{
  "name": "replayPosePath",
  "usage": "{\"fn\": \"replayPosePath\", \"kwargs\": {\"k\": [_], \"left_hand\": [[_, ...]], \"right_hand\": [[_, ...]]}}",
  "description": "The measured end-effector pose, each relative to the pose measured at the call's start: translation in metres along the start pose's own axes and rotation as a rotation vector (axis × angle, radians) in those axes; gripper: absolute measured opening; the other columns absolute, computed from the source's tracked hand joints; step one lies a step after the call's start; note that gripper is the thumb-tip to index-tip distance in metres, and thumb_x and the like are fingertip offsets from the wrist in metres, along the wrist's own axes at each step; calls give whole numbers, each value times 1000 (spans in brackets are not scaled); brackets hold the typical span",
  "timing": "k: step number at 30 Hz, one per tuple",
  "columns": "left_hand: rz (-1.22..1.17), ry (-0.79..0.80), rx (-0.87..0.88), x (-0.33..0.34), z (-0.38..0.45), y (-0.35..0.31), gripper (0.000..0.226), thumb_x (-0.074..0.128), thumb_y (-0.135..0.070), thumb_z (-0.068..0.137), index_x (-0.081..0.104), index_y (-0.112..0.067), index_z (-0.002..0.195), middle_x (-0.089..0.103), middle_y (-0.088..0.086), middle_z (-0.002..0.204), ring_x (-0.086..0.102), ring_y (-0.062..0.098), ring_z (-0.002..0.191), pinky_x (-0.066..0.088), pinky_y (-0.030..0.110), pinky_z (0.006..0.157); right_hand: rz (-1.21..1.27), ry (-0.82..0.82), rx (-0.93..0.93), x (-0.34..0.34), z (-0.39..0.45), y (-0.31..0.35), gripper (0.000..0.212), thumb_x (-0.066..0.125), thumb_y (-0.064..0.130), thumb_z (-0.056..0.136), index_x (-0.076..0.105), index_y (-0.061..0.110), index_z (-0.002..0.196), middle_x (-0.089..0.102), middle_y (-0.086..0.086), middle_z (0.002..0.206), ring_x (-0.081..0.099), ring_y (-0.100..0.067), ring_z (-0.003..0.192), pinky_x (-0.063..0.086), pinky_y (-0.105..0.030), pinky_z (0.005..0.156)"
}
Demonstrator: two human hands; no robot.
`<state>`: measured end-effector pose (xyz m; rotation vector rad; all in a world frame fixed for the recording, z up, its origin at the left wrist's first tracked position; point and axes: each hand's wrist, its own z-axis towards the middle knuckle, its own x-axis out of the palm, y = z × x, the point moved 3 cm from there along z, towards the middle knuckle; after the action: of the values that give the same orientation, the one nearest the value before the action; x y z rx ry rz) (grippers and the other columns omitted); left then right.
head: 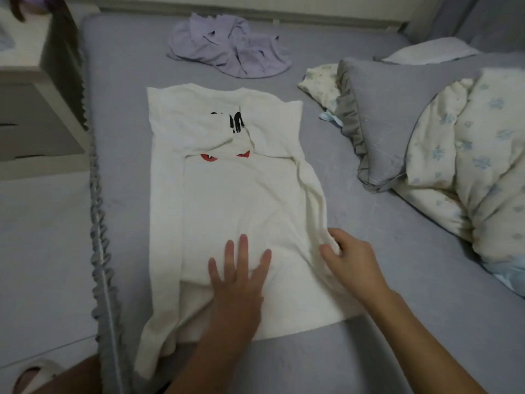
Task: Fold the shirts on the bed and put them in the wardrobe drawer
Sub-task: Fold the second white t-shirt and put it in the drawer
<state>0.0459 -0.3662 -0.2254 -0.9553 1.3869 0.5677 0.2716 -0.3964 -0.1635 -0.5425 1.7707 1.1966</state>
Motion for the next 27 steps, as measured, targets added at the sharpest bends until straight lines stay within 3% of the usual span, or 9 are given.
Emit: {"fn": "replayPosePath", "kwargs": {"k": [3,6,8,11,14,17,19,23,27], "left_hand": [[-88,53,113,0,-20,-31,81,64,-28,57,54,-28,138,40,18,152,37,38,139,39,63,103],[-49,207,270,8,-43,-59,101,76,-61,45,55,-28,138,46,11,149,40,31,138,44,60,100],[-18,240,241,5,-44,-65,113,72,-78,25,66,-29,127,62,6,133,61,25,120,55,50,87],[-106,171,176,-3,-41,-75,112,74,-74,28,67,-21,127,71,-4,103,70,17,89,56,32,76],[-133,-10,225,-8,-40,-82,94,74,-51,46,60,-22,134,61,-9,81,59,15,68,48,26,61],[-91,-25,234,-8,-39,-75,45,73,-40,49,72,-27,91,58,-11,70,59,12,61,44,20,52],[-138,12,169,-11,-37,-60,19,72,-35,58,63,-24,71,58,-8,67,60,13,61,45,20,54],[-388,99,-66,-14,-32,-32,16,50,-34,85,55,-25,97,63,-5,92,60,20,88,43,30,78],[-662,205,-235,-10,-25,-53,51,56,-50,84,40,-28,126,69,4,100,65,25,96,49,36,82]], "right_hand": [[-51,422,-89,23,-26,17,53,61,61,78,57,42,127,69,15,100,63,-4,89,53,-30,82],[-174,375,-31,17,-41,-4,64,66,59,79,50,37,137,57,9,114,57,-11,105,46,-29,93],[-176,378,-47,20,-55,-12,67,65,62,77,46,40,137,51,10,114,54,-10,107,45,-27,90],[-233,421,-102,36,-73,-15,58,62,56,75,45,42,128,49,10,113,56,-15,105,46,-30,83],[-163,398,-70,38,-75,-20,25,62,45,78,50,39,99,50,12,100,54,-8,85,43,-23,70],[-32,375,-55,34,-69,-24,12,63,31,75,53,37,79,56,10,85,52,-3,75,44,-21,67],[13,337,-33,33,-64,-28,13,61,22,73,58,33,78,60,8,83,56,-4,76,49,-27,74],[-3,322,-57,38,-66,-31,9,66,30,76,62,34,82,60,11,83,57,-2,77,49,-26,74],[85,340,-151,47,-76,-18,15,69,25,76,66,37,84,60,15,84,56,2,81,43,-14,71]]}}
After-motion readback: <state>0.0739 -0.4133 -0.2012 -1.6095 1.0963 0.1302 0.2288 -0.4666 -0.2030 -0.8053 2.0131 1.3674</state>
